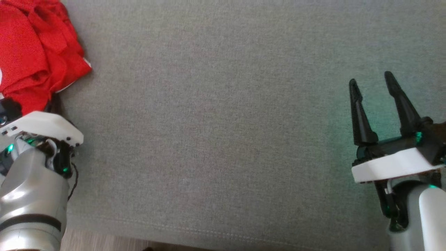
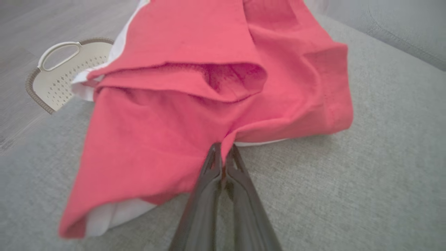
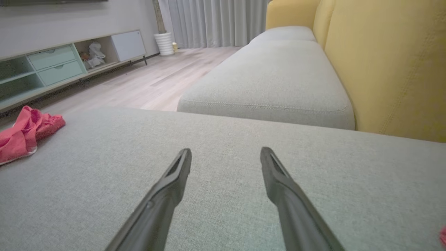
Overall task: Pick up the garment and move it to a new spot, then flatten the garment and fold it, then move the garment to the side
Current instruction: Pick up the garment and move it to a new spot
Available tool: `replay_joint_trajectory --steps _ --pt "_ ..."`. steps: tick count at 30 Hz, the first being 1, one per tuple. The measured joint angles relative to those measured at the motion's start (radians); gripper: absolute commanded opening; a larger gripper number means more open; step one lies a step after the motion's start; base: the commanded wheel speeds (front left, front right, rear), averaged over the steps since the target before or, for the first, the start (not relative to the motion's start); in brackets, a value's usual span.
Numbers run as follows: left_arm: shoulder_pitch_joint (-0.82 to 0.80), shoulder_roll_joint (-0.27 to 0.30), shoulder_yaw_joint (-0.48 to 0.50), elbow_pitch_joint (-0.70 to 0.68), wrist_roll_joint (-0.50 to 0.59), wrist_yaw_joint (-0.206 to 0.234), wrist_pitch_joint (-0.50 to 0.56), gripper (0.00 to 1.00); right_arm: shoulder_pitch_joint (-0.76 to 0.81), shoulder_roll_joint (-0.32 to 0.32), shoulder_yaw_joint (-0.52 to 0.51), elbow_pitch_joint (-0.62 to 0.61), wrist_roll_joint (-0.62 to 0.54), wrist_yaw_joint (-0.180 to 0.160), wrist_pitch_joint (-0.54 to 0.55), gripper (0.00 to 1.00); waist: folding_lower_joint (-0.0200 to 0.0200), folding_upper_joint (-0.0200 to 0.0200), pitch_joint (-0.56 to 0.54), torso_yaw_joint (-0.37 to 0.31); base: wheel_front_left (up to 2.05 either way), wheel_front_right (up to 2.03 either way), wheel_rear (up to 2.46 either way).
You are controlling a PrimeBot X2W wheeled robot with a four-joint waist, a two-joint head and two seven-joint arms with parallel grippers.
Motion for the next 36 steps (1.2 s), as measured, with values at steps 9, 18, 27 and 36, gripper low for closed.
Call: replay_joint_trajectory --steps 9,18,27,36 --pt "0.164 0.015 0.089 -0.238 0.021 0.042 -0.02 0.0 -0.014 0.003 -0.002 0.118 0.03 0.0 -0.151 1.0 -0.0001 0.0 -0.094 -0.026 0.0 0.0 0.0" --pt "0.563 -0.029 0.16 -0.691 0.114 0.105 -0.021 0.0 0.051 0.014 0.017 0.184 0.048 0.0 -0.209 1.0 -0.0001 0.0001 -0.222 -0.092 0.0 0.0 0.0" --pt "0.743 -0.082 0.039 -1.032 0.171 0.132 0.073 0.0 0.13 0.029 0.017 0.184 0.055 0.0 -0.2 1.0 -0.0002 0.0001 -0.302 -0.202 0.0 0.0 0.0" --pt "0.605 -0.132 -0.171 -1.034 0.21 0.049 0.148 0.0 0.146 0.034 0.043 0.175 0.062 0.0 -0.183 1.0 -0.0001 0.0001 -0.305 -0.354 0.0 0.0 0.0"
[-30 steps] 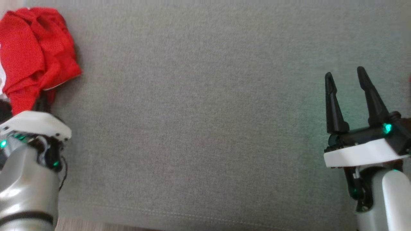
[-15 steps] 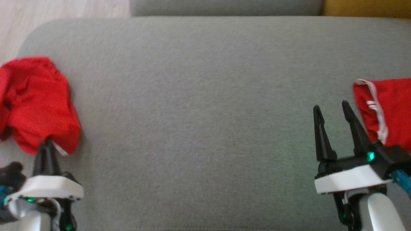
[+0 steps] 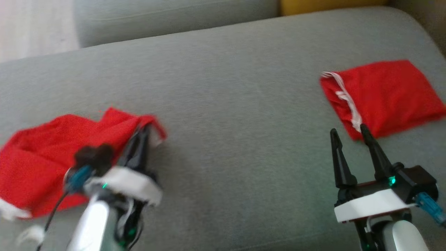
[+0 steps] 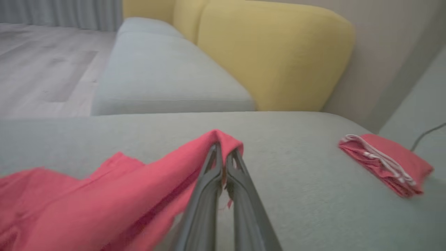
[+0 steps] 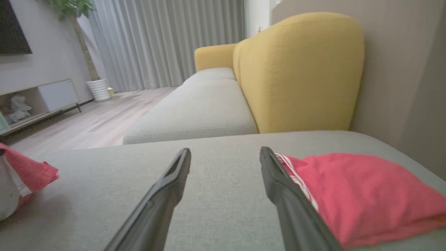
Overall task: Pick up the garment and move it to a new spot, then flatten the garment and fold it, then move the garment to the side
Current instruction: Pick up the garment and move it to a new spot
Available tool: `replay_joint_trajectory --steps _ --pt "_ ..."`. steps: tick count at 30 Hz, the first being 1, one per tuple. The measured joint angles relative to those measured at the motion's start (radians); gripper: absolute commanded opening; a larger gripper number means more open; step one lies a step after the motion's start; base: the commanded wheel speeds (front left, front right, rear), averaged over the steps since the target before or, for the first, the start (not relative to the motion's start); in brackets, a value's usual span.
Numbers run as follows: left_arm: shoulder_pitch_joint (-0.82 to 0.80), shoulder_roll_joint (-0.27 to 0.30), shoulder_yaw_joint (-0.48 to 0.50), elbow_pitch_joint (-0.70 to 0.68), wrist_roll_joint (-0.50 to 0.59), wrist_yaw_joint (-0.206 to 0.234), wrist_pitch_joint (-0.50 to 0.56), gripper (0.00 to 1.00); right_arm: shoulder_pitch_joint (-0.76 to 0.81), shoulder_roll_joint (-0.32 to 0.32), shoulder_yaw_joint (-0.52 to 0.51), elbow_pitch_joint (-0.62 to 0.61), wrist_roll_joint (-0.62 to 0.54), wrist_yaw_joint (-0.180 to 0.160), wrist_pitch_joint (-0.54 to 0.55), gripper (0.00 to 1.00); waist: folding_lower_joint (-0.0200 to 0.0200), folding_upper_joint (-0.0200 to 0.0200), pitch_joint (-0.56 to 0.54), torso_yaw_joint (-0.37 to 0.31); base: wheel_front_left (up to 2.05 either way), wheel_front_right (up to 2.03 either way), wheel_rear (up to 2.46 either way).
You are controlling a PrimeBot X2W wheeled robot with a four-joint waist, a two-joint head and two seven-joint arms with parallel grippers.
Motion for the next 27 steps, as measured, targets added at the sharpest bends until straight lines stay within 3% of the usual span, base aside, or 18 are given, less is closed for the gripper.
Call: replay_joint_trajectory --steps 7,13,14,15,22,27 --pt "-0.17 -0.044 -0.153 0.085 0.009 -0.032 -0.012 0.0 0.0 0.001 0.003 0.005 0.011 0.0 0.0 1.0 0.0 0.0 0.032 -0.096 0.0 0.0 0.0" --pt "-0.199 -0.05 -0.234 0.154 -0.005 -0.04 -0.015 0.0 0.0 0.002 0.005 0.01 0.035 0.0 -0.01 1.0 0.0 0.0 0.072 -0.124 0.0 0.0 0.0" --pt "-0.198 -0.05 -0.246 0.172 -0.005 -0.04 -0.015 0.47 -0.001 0.002 0.005 0.012 0.038 0.0 -0.013 1.0 0.0 0.0 0.08 -0.127 0.0 0.0 0.0" --pt "-0.198 -0.05 -0.254 0.184 -0.005 -0.04 -0.02 1.0 -0.001 0.002 0.005 0.012 0.039 0.0 -0.015 1.0 0.0 0.0 0.088 -0.128 0.0 0.0 0.0" --pt "-0.188 -0.034 -0.305 0.2 0.008 -0.043 -0.063 1.0 -0.018 0.002 0.005 0.028 0.037 0.0 -0.019 1.0 0.0 0.0 0.106 -0.089 0.0 0.0 0.0" --pt "-0.095 -0.008 -0.29 0.154 0.006 -0.015 -0.107 1.0 -0.019 0.002 0.001 0.036 0.028 0.0 -0.021 1.0 0.0 0.0 0.089 -0.039 0.0 0.0 0.0"
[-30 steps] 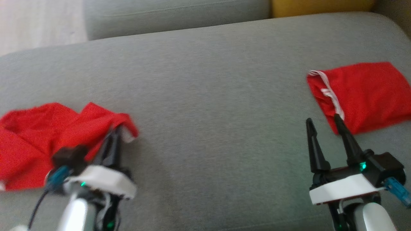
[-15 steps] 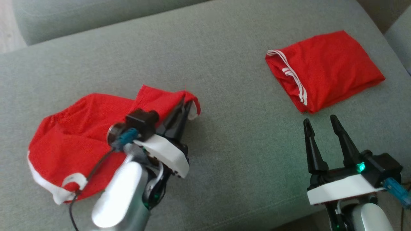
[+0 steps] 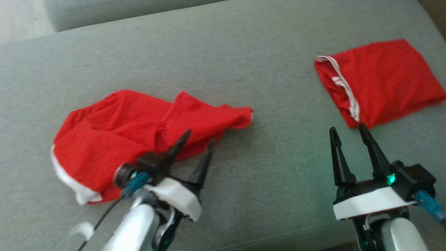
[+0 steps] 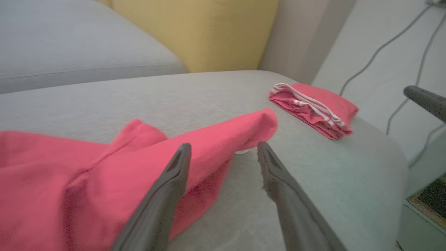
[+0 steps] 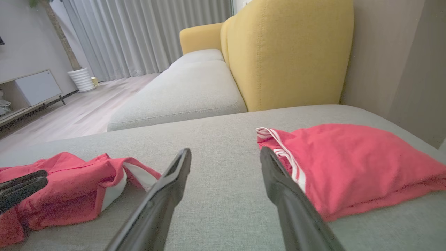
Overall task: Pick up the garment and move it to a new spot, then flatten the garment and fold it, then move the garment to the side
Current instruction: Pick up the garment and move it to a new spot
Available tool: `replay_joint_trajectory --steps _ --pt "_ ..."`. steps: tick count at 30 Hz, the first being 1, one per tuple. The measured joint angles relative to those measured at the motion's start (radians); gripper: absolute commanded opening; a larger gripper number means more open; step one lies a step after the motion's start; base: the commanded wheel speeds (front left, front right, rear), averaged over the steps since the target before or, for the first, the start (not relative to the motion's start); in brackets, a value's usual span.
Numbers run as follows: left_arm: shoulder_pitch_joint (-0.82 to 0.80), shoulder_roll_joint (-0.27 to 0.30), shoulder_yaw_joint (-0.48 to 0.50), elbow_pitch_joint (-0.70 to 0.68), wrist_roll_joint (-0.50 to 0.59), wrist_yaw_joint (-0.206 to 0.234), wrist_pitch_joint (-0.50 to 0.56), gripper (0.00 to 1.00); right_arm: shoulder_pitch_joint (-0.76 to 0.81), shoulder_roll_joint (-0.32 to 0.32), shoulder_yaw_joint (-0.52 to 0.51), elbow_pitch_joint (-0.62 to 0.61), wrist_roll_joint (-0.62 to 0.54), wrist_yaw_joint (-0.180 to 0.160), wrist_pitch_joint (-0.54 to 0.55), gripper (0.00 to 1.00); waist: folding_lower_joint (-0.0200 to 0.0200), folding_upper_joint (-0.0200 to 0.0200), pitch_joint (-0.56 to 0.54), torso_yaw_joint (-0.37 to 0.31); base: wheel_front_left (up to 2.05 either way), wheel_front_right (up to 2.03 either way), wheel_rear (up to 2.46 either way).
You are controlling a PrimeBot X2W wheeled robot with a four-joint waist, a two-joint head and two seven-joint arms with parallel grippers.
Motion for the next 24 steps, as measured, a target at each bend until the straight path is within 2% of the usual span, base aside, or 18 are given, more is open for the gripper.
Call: replay_joint_trajectory --steps 8,14,20,24 --pt "0.043 0.024 0.125 -0.082 -0.011 0.096 -0.054 1.0 0.0 0.0 -0.015 0.005 -0.011 0.0 0.003 1.0 0.0 0.0 -0.027 0.103 0.0 0.0 0.0" --pt "0.088 0.044 0.233 -0.113 -0.021 0.152 -0.062 1.0 0.0 0.0 -0.026 0.006 -0.018 0.0 0.016 1.0 0.0 0.0 -0.057 0.168 0.0 0.0 0.0" --pt "0.176 0.087 0.31 -0.154 -0.016 0.16 -0.063 1.0 0.008 0.0 -0.03 0.005 -0.019 0.0 0.031 1.0 0.0 0.0 -0.096 0.203 0.0 0.0 0.0" --pt "0.222 0.098 0.316 -0.171 -0.007 0.144 -0.063 1.0 0.021 0.0 -0.03 0.004 -0.026 0.0 0.043 1.0 0.0 0.0 -0.122 0.206 0.0 0.0 0.0"
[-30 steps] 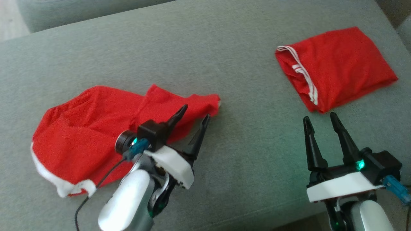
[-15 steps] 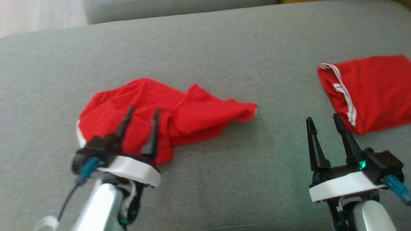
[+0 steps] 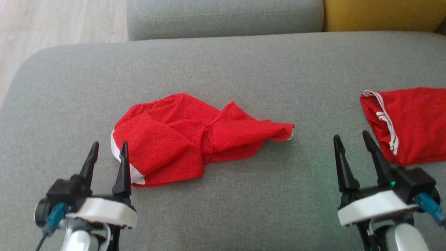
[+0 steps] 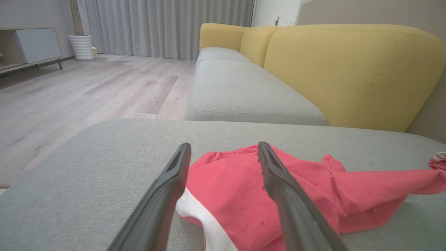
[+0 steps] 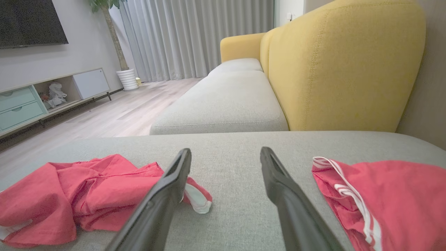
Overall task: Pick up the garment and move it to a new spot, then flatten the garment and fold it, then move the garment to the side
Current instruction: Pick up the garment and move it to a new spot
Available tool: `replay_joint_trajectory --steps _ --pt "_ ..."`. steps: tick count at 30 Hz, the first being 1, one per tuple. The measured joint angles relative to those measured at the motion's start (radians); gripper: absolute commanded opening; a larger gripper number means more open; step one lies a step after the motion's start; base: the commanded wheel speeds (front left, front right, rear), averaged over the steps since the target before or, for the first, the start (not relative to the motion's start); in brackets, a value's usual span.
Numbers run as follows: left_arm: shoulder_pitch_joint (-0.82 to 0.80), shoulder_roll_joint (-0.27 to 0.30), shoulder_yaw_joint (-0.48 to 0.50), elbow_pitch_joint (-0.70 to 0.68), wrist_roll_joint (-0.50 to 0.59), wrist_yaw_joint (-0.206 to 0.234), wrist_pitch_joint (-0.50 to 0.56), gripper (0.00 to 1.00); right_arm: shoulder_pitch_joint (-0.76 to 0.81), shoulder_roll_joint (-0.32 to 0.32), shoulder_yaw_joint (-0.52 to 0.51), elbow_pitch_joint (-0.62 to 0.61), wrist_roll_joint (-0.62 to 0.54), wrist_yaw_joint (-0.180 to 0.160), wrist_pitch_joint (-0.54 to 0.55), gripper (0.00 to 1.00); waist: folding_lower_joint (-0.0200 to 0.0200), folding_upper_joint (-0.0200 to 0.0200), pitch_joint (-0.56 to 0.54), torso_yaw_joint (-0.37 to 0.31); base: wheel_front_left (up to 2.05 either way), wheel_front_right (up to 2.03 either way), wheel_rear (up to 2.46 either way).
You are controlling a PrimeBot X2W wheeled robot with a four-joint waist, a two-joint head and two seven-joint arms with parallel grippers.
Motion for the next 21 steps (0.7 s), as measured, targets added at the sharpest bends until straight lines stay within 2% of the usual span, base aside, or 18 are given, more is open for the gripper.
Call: replay_joint_trajectory --steps 12,21 --pt "0.114 0.012 -0.012 -0.055 0.01 -0.003 0.0 1.0 0.089 0.001 -0.002 -0.025 -0.001 0.0 0.031 1.0 0.0 0.0 -0.071 -0.02 0.0 0.0 0.0" --pt "0.144 0.02 -0.015 -0.077 0.01 0.01 0.007 1.0 0.11 0.001 -0.003 -0.045 -0.001 0.0 0.043 1.0 0.0 0.0 -0.081 -0.018 0.0 0.0 0.0"
